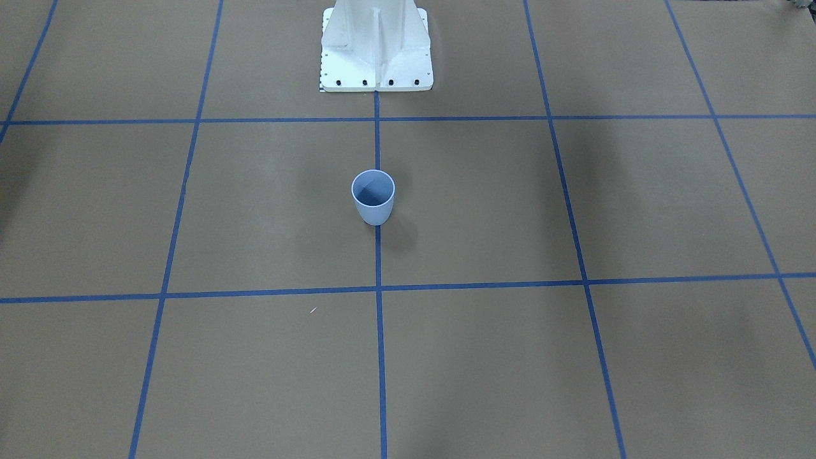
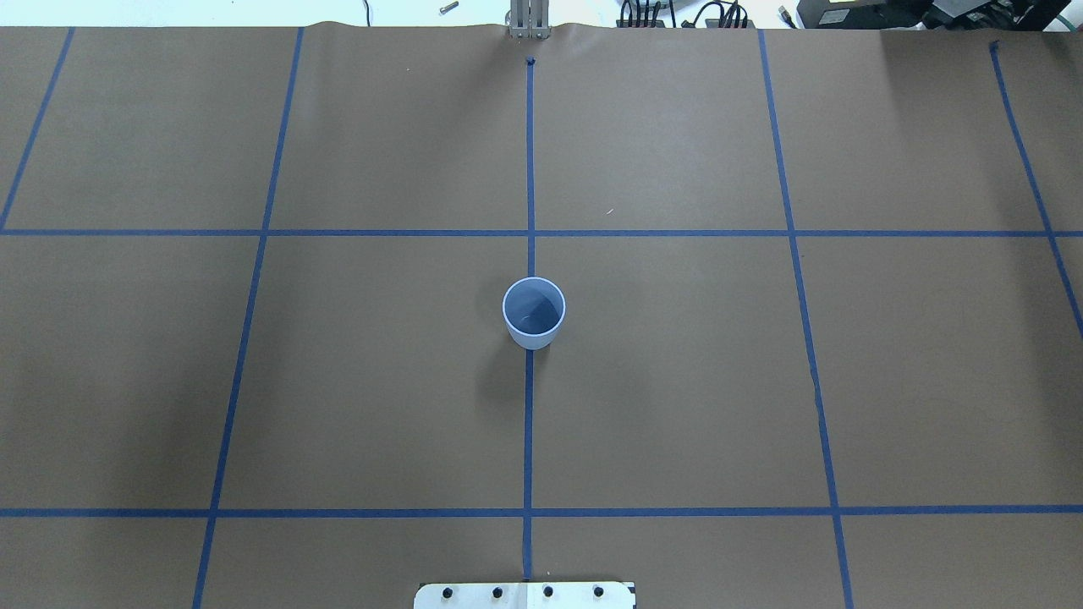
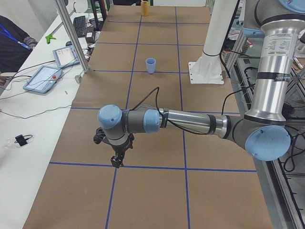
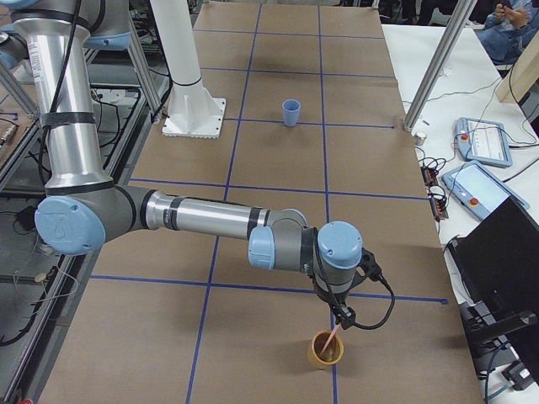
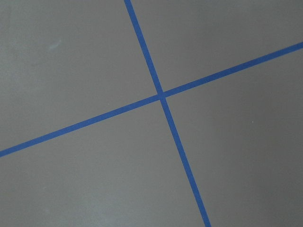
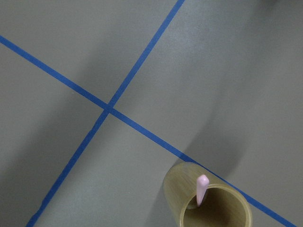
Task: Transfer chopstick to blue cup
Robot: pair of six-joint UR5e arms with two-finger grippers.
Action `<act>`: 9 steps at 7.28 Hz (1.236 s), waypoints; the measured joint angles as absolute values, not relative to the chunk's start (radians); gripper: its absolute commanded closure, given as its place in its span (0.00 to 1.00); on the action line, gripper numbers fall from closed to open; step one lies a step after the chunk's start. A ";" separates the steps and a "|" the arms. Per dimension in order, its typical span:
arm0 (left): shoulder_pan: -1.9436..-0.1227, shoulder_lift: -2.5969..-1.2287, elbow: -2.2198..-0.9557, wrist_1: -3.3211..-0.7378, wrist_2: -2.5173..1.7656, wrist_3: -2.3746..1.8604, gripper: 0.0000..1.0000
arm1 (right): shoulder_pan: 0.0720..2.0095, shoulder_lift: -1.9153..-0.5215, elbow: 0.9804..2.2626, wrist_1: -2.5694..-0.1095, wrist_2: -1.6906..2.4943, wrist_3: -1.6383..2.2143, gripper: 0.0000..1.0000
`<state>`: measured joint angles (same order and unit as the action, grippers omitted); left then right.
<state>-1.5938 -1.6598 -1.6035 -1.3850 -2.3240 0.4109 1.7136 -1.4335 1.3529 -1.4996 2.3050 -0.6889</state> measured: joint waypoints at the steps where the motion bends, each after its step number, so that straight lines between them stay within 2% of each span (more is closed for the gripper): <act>1: -1.594 -1.659 -1.604 -1.385 -2.324 0.411 0.00 | 1.718 -1.429 1.326 -1.485 2.310 -0.708 0.00; 4: -1.594 -1.658 -1.606 -1.385 -2.325 0.411 0.00 | 1.727 -1.388 1.172 -1.310 2.340 -0.739 0.00; 8: -1.594 -1.620 -1.654 -1.385 -2.326 0.411 0.00 | 1.738 -1.378 1.128 -1.267 2.468 -0.806 0.02; 9: -1.594 -1.613 -1.665 -1.385 -2.326 0.411 0.01 | 1.746 -1.379 1.099 -1.242 2.491 -0.820 0.06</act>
